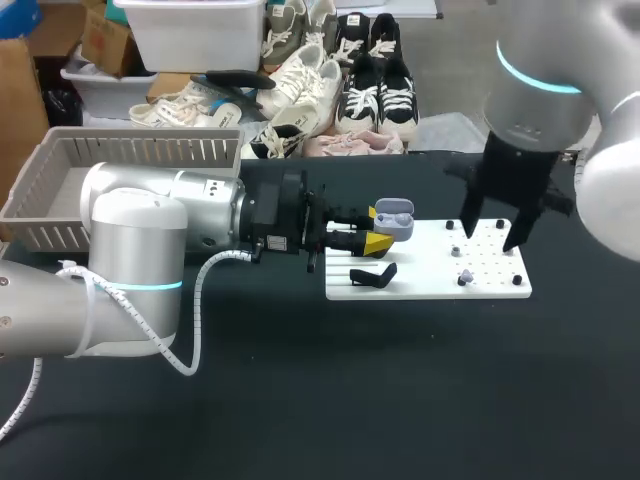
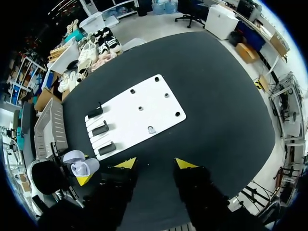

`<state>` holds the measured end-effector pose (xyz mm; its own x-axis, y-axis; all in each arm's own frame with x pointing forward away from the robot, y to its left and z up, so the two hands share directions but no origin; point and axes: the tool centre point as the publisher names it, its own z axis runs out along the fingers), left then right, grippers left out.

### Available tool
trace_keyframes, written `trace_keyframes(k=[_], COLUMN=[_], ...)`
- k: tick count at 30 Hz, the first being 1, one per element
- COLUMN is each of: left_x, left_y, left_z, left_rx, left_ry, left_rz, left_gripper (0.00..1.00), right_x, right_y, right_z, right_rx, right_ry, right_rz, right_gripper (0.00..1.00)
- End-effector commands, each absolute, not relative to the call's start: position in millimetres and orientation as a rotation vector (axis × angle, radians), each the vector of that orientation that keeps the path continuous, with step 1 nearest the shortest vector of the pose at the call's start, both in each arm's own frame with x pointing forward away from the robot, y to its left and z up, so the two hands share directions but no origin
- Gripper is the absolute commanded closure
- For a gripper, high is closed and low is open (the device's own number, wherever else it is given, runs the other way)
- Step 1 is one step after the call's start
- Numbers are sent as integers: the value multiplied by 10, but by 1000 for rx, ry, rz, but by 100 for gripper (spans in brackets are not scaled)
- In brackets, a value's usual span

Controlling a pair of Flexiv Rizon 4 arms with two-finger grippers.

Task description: Pick up each earbud case from the left stands, insert the matching earbuds, close the lid, and place the case in the box.

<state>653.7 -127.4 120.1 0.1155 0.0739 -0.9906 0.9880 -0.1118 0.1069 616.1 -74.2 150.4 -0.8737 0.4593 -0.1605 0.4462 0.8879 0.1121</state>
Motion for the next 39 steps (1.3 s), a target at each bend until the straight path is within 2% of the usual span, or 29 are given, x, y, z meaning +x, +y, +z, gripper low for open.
trace_keyframes(k=[1,11,24,39], left_x=[6535,6535,6535,6535], left_y=[-1273,-1273,-1273,-1273], left_z=[1196,1196,1196,1196], left_rx=[1397,1397,1397,1397], left_ry=[1130,1130,1130,1130], left_rz=[-1163,-1163,-1163,-1163], left_gripper=[100,100,100,100], right_x=[6126,6208,6345,6461], right_y=[-773,-785,-709,-723], right_z=[1410,1019,728,627], right_rx=[669,765,797,769], right_ry=[2843,2866,2860,2829], right_rz=[232,191,194,257], right_gripper=[54,49,56,56])
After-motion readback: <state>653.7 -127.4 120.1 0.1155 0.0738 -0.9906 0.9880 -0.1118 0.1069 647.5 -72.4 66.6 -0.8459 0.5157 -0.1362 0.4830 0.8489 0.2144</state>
